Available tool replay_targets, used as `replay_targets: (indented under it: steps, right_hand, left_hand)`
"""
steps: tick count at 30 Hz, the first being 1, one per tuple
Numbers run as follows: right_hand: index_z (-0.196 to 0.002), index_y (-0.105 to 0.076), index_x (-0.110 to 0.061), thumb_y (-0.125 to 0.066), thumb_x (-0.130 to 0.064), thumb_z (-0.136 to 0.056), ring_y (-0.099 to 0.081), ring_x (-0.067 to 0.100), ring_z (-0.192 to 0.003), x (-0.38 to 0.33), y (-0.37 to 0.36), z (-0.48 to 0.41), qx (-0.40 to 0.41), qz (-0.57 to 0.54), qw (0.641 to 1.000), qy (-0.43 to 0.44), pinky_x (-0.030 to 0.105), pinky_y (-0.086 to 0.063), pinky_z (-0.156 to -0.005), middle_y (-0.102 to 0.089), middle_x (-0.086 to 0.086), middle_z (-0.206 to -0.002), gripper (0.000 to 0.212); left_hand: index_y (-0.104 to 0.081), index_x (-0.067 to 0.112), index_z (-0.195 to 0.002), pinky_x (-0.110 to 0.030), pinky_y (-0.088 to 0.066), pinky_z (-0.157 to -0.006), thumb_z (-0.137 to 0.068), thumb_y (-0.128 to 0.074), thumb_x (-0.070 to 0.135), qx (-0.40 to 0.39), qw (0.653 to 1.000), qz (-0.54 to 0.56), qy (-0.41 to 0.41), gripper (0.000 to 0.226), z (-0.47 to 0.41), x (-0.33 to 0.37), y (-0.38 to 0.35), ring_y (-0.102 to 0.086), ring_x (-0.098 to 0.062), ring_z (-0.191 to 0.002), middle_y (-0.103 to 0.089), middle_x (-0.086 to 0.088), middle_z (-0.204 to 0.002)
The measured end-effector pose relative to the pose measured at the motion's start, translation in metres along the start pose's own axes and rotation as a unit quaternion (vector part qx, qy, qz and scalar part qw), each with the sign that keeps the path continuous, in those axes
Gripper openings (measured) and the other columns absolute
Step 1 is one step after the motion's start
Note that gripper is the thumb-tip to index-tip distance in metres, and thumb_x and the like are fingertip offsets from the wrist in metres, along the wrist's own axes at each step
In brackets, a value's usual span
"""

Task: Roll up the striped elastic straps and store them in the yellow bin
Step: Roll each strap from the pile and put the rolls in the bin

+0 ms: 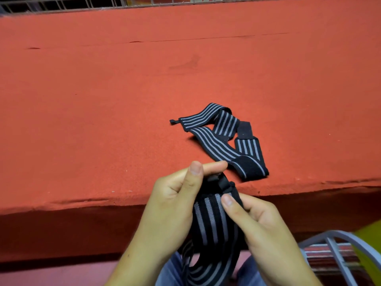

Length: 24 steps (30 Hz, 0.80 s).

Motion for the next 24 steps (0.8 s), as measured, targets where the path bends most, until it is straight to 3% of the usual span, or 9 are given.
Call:
replay_targets:
  steps: [4, 7, 12, 18, 20, 24]
  right_hand:
    - [-0.102, -0.078, -0.004, -0.066, -0.041, -0.095, -0.072, 0.033, -0.091, -0.002, 0.002, 0.001, 0.008, 0.000, 1.000, 0.004, 0.070, -0.053, -0.092, -0.072, 0.035, -0.101, 0.040]
    - [-0.102, -0.080, -0.009, -0.065, -0.039, -0.094, -0.072, 0.052, -0.103, -0.003, 0.002, 0.002, 0.007, -0.001, 1.000, 0.004, 0.069, -0.052, -0.096, -0.076, 0.029, -0.101, 0.035]
    - [-0.106, -0.079, -0.007, -0.068, -0.043, -0.093, -0.066, 0.057, -0.106, -0.004, 0.003, 0.002, 0.002, 0.006, 1.000, 0.004, 0.072, -0.051, -0.095, -0.075, 0.031, -0.103, 0.040]
    - [-0.105, -0.081, -0.015, -0.064, -0.044, -0.095, -0.074, 0.045, -0.102, -0.007, 0.001, 0.003, -0.007, 0.030, 0.999, 0.012, 0.061, -0.057, -0.093, -0.080, 0.020, -0.099, 0.035]
    - [-0.105, -0.080, -0.012, -0.066, -0.055, -0.093, -0.077, 0.038, -0.094, -0.007, -0.001, 0.002, -0.002, 0.034, 0.999, 0.020, 0.060, -0.058, -0.087, -0.077, 0.025, -0.097, 0.047]
    - [-0.100, -0.075, -0.004, -0.066, -0.064, -0.088, -0.063, 0.025, -0.084, -0.007, -0.002, 0.000, 0.007, 0.036, 0.999, 0.035, 0.058, -0.053, -0.075, -0.067, 0.038, -0.097, 0.062]
  left_hand:
    - [-0.078, 0.027, -0.115, -0.023, -0.050, -0.104, -0.098, -0.060, 0.031, -0.015, 0.999, -0.033, -0.007, 0.025, 0.000, -0.002, -0.001, -0.067, -0.003, -0.119, -0.076, 0.016, -0.119]
    - [-0.080, 0.027, -0.109, -0.020, -0.049, -0.103, -0.096, -0.067, 0.008, -0.015, 0.999, -0.046, -0.003, 0.027, 0.000, -0.004, -0.001, -0.067, -0.001, -0.119, -0.076, 0.017, -0.118]
    - [-0.077, 0.029, -0.114, -0.020, -0.053, -0.096, -0.094, -0.071, 0.006, 0.002, 0.999, -0.023, 0.041, 0.031, 0.000, -0.010, 0.002, -0.072, -0.004, -0.110, -0.078, 0.013, -0.113]
    - [-0.081, 0.031, -0.100, -0.019, -0.055, -0.077, -0.091, -0.074, 0.013, 0.016, 0.997, -0.005, 0.078, 0.021, 0.001, -0.013, 0.003, -0.076, -0.008, -0.089, -0.081, 0.005, -0.096]
    - [-0.081, 0.032, -0.098, -0.019, -0.055, -0.078, -0.090, -0.075, 0.011, 0.014, 0.998, -0.011, 0.063, 0.023, 0.002, -0.012, 0.002, -0.076, -0.007, -0.090, -0.081, 0.005, -0.095]
    - [-0.082, 0.030, -0.098, -0.017, -0.054, -0.079, -0.089, -0.076, 0.009, 0.012, 0.999, -0.013, 0.049, 0.023, 0.002, -0.010, 0.001, -0.076, -0.007, -0.091, -0.081, 0.005, -0.095]
Point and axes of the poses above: each hand's wrist, its own z-axis away from the middle knuckle, its own y-axis out of the back of the hand, x = y × z, the point moved 5 cm from there along -z, towards the middle knuckle
